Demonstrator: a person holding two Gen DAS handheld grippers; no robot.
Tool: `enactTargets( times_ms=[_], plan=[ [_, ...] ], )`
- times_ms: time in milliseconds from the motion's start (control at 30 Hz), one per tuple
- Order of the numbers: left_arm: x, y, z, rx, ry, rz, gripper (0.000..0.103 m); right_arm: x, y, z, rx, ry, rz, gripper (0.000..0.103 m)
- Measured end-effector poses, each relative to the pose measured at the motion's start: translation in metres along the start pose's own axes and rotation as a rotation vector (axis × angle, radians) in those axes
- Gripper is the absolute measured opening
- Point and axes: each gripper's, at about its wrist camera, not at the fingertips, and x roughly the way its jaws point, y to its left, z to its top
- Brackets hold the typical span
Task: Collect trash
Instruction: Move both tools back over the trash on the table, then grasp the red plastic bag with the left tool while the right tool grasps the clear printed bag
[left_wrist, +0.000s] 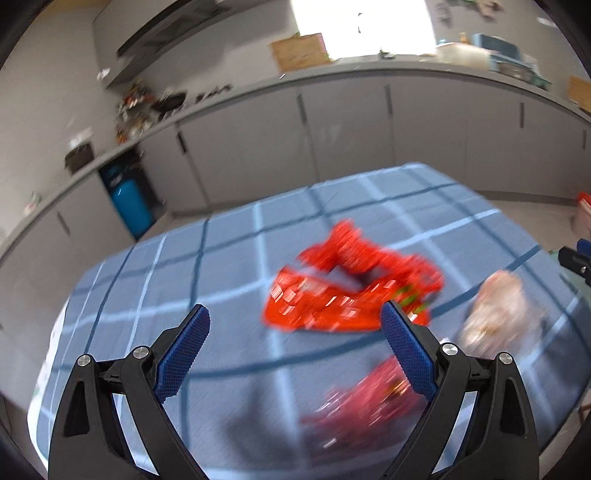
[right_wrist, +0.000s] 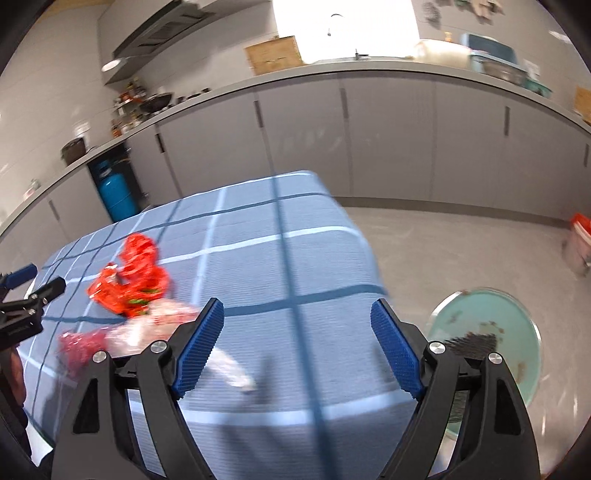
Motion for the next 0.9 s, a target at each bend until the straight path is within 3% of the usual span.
enactTargets(
  times_ms=[167,367,733,900],
  plan=[
    [-0.005,0.015,-0.024,-0.026,0.034,-0.006,0.092,-0.002,0.023,-0.005,-0.025,0.012,0.023,0.083],
    [-0.007,0.006,-0.033,-0.010,0.035,-0.049,0.092,-0.010,0.031,-0.005,-0.037,0.007,0.016,0.087],
    [0.024,0.018,0.018,-0.049,0.012,0.001,0.092,0.008,0.067,0.015,-0.110,0.008,0.006,0.091],
    [0.050,0.000,0.045,-0.080,0.040,-0.069,0.092,0.030,0.082,0.008,-0.116,0.071,0.005,0.091]
  ],
)
